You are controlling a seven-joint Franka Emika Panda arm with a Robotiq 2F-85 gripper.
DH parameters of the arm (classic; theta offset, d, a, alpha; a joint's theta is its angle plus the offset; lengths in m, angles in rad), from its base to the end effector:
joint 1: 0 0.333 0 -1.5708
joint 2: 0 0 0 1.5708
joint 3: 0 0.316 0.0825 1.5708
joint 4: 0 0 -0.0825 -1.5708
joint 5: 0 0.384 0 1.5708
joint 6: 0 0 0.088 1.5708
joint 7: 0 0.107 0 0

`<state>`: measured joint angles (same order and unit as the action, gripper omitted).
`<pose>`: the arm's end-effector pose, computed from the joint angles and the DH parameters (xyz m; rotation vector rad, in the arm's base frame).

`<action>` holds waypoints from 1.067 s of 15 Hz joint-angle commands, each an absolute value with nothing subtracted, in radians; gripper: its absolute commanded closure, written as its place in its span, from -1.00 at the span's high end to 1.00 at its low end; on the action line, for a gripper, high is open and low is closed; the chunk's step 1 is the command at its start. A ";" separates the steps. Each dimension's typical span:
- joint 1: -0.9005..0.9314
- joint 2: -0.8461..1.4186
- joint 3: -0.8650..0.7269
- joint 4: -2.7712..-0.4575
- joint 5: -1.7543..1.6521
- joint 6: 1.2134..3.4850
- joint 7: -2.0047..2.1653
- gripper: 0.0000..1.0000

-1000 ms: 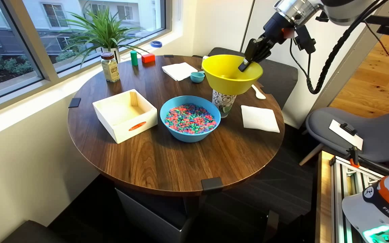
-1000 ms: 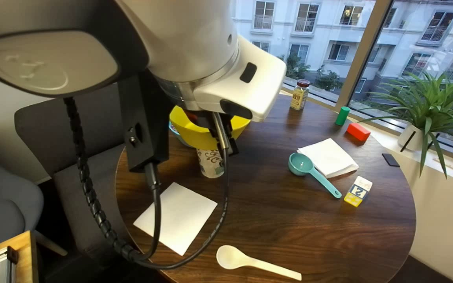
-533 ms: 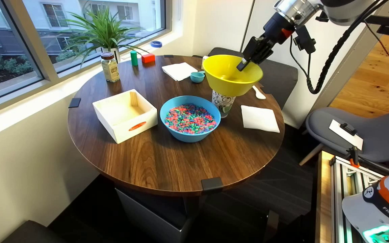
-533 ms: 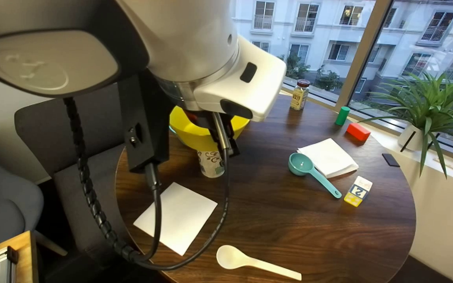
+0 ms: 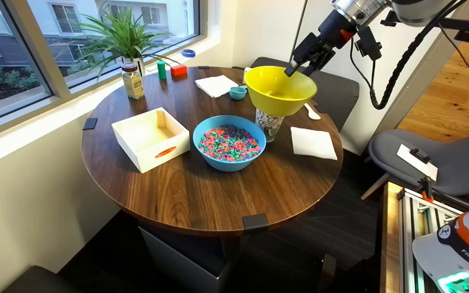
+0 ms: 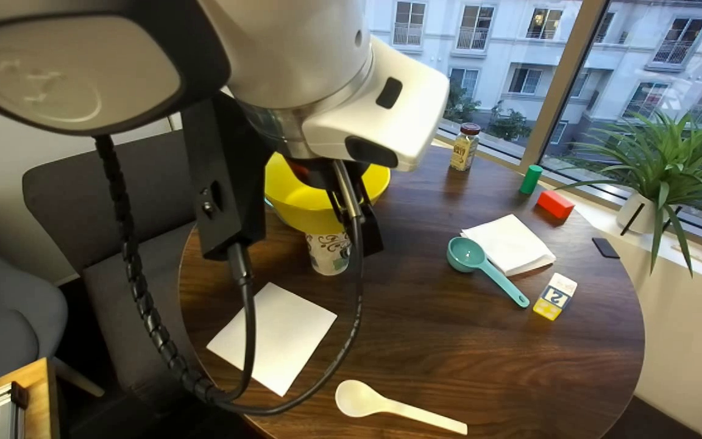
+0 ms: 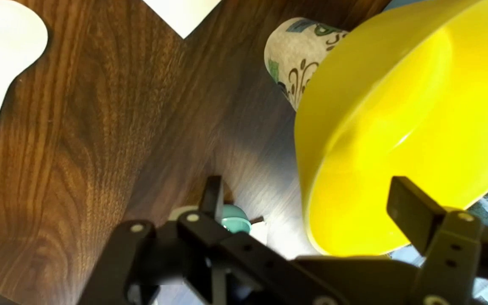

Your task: Put the yellow bowl on the paper cup and then put some of the contents of the blue bowl into the yellow bowl

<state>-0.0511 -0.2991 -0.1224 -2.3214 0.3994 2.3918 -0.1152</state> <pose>0.4813 -0.0843 0.4976 -2.7496 0.4212 -0.5748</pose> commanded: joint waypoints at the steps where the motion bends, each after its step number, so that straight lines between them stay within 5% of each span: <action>1: -0.043 -0.303 -0.129 -2.311 0.377 2.390 -0.109 1.00; 16: -0.043 -0.312 -0.098 -2.255 0.321 2.339 -0.052 1.00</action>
